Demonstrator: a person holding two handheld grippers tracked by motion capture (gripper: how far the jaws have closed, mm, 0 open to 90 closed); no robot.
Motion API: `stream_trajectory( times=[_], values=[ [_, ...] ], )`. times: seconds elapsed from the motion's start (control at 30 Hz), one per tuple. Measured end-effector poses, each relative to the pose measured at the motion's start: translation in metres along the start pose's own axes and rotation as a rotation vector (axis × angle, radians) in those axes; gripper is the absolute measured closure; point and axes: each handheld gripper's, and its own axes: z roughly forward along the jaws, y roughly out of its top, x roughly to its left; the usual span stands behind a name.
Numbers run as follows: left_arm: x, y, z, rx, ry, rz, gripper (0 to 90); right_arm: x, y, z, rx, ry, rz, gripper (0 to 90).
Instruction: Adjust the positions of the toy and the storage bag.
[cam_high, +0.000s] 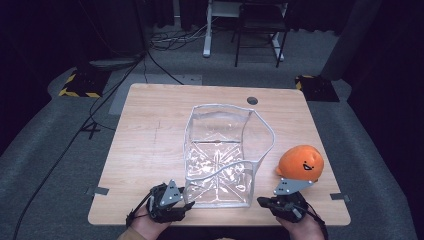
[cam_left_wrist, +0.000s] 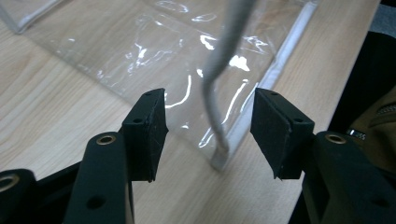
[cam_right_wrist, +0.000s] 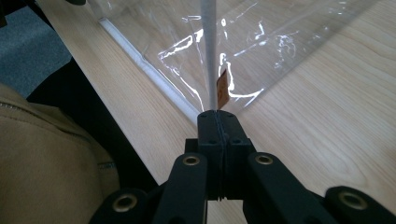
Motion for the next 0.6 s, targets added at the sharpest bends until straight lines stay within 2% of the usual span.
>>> stream_trajectory(
  times=[0.1, 0.13, 0.2, 0.23, 0.27, 0.3, 0.33, 0.37, 0.5, 0.53, 0.6],
  values=[
    [-0.001, 0.002, 0.0, -0.006, 0.0, 0.009, 47.4, -0.002, -0.001, -0.001, -0.013, -0.004, 0.011, 81.2],
    [0.0, 0.002, -0.001, -0.018, -0.003, -0.002, 49.6, -0.003, 0.002, 0.003, -0.02, 0.011, 0.015, 77.4],
    [0.0, 0.002, -0.003, -0.023, -0.011, -0.005, 52.3, -0.002, 0.004, 0.006, -0.018, 0.016, 0.008, 77.1],
    [0.001, 0.001, -0.004, -0.028, -0.02, -0.003, 56.5, -0.001, 0.007, 0.008, -0.017, 0.016, -0.002, 77.0],
    [0.002, 0.001, -0.005, -0.031, -0.032, -0.008, 60.5, -0.001, 0.009, 0.011, -0.016, 0.013, -0.011, 77.2],
    [0.002, 0.001, -0.005, -0.024, -0.04, -0.011, 66.8, -0.002, 0.013, 0.015, -0.02, 0.015, -0.02, 81.0],
    [0.003, 0.001, -0.005, -0.022, -0.044, -0.014, 66.8, -0.002, 0.013, 0.015, -0.02, 0.015, -0.02, 81.0],
    [0.003, 0.0, -0.006, -0.02, -0.037, -0.012, 69.9, -0.004, 0.016, 0.019, -0.019, 0.028, -0.019, 85.7],
    [0.003, -0.001, -0.007, -0.018, -0.03, -0.019, 75.2, -0.002, 0.017, 0.02, -0.017, 0.02, -0.035, 87.5],
    [0.003, -0.001, -0.008, -0.016, -0.054, -0.02, 82.2, 0.0, 0.015, 0.018, -0.014, 0.009, -0.038, 87.8],
    [0.003, -0.001, -0.008, -0.017, -0.069, -0.018, 83.5, 0.001, 0.014, 0.016, -0.01, 0.009, -0.037, 87.9]
  ],
)
